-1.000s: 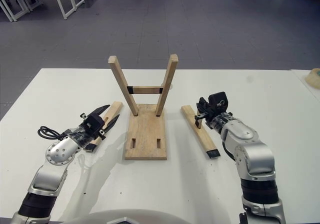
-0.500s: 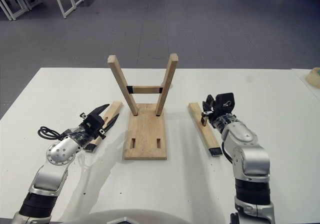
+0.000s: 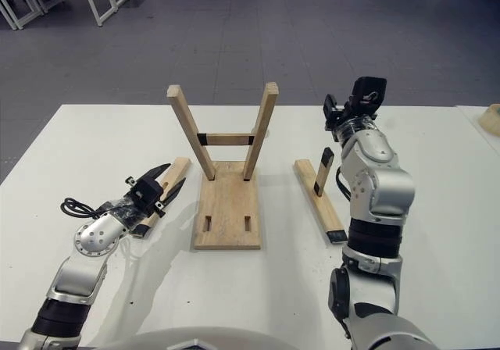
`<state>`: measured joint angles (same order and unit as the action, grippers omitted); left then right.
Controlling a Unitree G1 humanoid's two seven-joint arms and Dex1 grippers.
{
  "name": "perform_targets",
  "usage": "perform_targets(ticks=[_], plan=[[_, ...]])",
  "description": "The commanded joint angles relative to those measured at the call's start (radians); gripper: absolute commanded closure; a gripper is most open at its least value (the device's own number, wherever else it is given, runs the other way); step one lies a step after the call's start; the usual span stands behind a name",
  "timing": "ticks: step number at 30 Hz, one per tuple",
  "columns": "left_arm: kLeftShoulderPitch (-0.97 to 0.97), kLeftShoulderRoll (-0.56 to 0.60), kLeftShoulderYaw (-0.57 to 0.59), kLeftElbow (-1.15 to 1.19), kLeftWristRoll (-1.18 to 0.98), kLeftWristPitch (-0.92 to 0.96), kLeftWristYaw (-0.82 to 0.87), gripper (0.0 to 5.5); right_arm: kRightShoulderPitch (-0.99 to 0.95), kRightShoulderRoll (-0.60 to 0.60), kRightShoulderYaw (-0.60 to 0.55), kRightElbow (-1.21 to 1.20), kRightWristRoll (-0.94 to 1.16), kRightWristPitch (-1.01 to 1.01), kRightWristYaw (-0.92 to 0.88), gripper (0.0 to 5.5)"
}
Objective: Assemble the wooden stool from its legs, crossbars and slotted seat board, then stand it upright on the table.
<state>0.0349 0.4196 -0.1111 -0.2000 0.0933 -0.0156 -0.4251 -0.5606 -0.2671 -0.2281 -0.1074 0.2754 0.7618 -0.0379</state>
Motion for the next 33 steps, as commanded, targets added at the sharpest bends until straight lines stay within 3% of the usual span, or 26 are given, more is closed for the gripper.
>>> perform_targets(ticks=[1,7,10,15,18,24,28,33], plan=[[-0.012,0.004,0.004,0.006,0.007,-0.004,0.002,3.17,-0.024,0.035,0.017,-0.025,-0.006,0.015,-0.015,2.97],[-0.011,0.007,0.006,0.000,0.007,-0.002,0.000,3.17,-0.115,0.008,0.005,-0.154,-0.032,-0.132,-0.015,2.97],[-0.005,0.009,0.006,-0.005,0.008,0.000,-0.001,3.17,-0.067,0.015,0.022,-0.174,-0.038,-0.131,-0.003,2.97],[-0.003,0.008,0.007,0.001,0.003,0.000,-0.003,3.17,0.177,0.054,0.039,0.120,-0.062,-0.154,0.040,2.97],[-0.003,0.010,0.008,0.008,0.000,0.000,-0.006,3.17,0.210,0.040,0.011,0.203,-0.041,-0.167,0.076,2.97],[0.002,0.008,0.006,0.014,0.004,-0.004,-0.002,3.17,0.092,0.005,-0.040,-0.065,0.046,-0.105,0.084,2.97],[0.016,0.010,0.013,0.005,0.004,-0.007,0.003,3.17,0.050,-0.033,-0.140,-0.291,0.116,-0.018,0.042,2.97],[0.025,0.007,0.021,-0.001,0.007,-0.006,0.012,3.17,0.299,-0.081,-0.208,-0.344,0.120,-0.004,0.108,2.97]])
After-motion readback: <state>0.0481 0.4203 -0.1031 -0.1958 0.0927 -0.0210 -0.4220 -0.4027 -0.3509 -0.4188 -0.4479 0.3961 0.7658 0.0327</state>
